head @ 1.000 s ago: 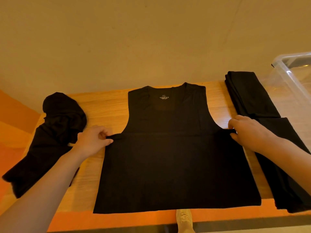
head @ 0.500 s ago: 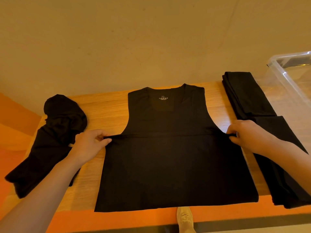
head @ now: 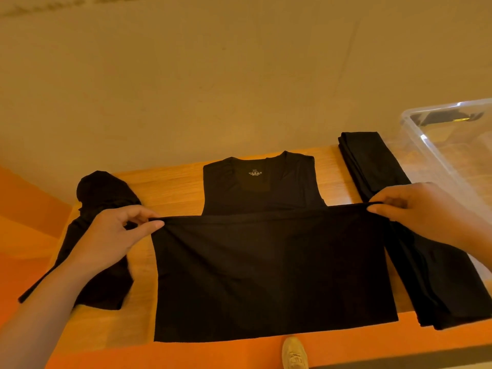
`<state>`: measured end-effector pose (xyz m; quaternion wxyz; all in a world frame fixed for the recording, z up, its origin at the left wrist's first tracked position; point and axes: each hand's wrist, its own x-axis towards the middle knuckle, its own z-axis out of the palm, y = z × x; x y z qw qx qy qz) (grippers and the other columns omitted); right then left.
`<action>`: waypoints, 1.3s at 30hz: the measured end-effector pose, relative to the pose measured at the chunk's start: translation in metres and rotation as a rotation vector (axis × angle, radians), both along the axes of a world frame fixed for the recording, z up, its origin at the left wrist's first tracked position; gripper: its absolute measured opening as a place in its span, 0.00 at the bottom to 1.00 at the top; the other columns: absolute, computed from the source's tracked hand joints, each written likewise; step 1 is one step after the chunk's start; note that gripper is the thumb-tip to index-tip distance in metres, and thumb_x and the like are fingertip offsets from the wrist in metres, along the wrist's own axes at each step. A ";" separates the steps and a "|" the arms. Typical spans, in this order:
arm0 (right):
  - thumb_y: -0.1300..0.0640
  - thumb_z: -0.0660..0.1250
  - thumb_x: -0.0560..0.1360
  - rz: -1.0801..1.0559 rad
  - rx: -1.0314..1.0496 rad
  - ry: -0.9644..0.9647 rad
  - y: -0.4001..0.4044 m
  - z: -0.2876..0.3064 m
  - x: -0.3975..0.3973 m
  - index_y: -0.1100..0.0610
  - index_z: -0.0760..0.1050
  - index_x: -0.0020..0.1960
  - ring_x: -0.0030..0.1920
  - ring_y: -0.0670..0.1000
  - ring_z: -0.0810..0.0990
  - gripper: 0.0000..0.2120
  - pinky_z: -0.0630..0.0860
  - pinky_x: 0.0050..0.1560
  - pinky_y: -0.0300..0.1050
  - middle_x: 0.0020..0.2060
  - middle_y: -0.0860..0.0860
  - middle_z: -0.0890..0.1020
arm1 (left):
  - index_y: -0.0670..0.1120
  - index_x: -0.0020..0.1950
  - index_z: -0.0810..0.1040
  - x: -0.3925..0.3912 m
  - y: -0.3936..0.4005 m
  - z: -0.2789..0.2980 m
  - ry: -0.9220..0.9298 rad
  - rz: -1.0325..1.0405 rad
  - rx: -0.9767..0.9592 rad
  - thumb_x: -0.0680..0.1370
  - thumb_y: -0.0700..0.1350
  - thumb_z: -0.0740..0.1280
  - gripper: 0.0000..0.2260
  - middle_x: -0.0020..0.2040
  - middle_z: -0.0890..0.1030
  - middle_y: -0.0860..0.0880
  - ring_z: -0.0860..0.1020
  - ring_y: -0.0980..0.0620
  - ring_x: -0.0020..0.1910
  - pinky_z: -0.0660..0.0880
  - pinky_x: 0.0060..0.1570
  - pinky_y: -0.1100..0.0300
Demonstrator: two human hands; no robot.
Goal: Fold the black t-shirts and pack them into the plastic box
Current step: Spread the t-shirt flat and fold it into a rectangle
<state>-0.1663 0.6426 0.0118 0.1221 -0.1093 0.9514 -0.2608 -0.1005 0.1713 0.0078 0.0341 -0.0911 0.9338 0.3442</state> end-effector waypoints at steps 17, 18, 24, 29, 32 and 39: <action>0.55 0.66 0.78 -0.225 0.000 0.052 -0.039 -0.042 -0.192 0.58 0.80 0.50 0.44 0.52 0.78 0.08 0.72 0.44 0.43 0.43 0.54 0.82 | 0.50 0.47 0.80 -0.203 -0.001 -0.056 0.081 0.190 -0.157 0.77 0.50 0.69 0.04 0.49 0.82 0.49 0.78 0.48 0.52 0.71 0.59 0.50; 0.55 0.66 0.78 -0.221 0.049 0.047 -0.041 -0.056 -0.200 0.59 0.80 0.51 0.45 0.52 0.78 0.09 0.73 0.46 0.45 0.44 0.54 0.82 | 0.51 0.46 0.79 -0.212 0.002 -0.071 0.071 0.193 -0.235 0.78 0.50 0.68 0.04 0.49 0.82 0.49 0.78 0.47 0.53 0.69 0.60 0.48; 0.56 0.65 0.78 -0.175 0.220 0.343 -0.051 -0.104 -0.198 0.60 0.75 0.61 0.56 0.56 0.77 0.13 0.76 0.52 0.51 0.56 0.56 0.78 | 0.46 0.55 0.79 -0.215 0.018 -0.120 0.182 0.278 -0.434 0.80 0.48 0.63 0.09 0.52 0.81 0.46 0.76 0.45 0.51 0.59 0.54 0.51; 0.54 0.62 0.79 0.027 0.207 0.431 -0.072 -0.113 -0.172 0.60 0.73 0.65 0.63 0.57 0.73 0.17 0.71 0.61 0.50 0.64 0.56 0.75 | 0.44 0.68 0.71 -0.188 0.040 -0.126 0.325 0.042 -0.502 0.81 0.50 0.60 0.18 0.68 0.72 0.44 0.69 0.44 0.67 0.61 0.63 0.46; 0.46 0.58 0.80 0.136 0.220 0.302 -0.093 -0.121 -0.152 0.54 0.64 0.74 0.73 0.53 0.62 0.24 0.58 0.72 0.49 0.74 0.52 0.64 | 0.49 0.75 0.64 -0.169 0.066 -0.133 0.285 -0.298 -0.527 0.81 0.58 0.54 0.25 0.76 0.62 0.48 0.59 0.50 0.75 0.57 0.70 0.48; 0.33 0.33 0.75 0.162 0.349 0.174 -0.106 -0.152 -0.128 0.44 0.42 0.78 0.76 0.46 0.37 0.34 0.37 0.76 0.53 0.77 0.44 0.42 | 0.55 0.78 0.40 -0.142 0.079 -0.154 -0.007 -0.257 -0.611 0.74 0.69 0.34 0.35 0.79 0.39 0.53 0.36 0.54 0.76 0.40 0.76 0.49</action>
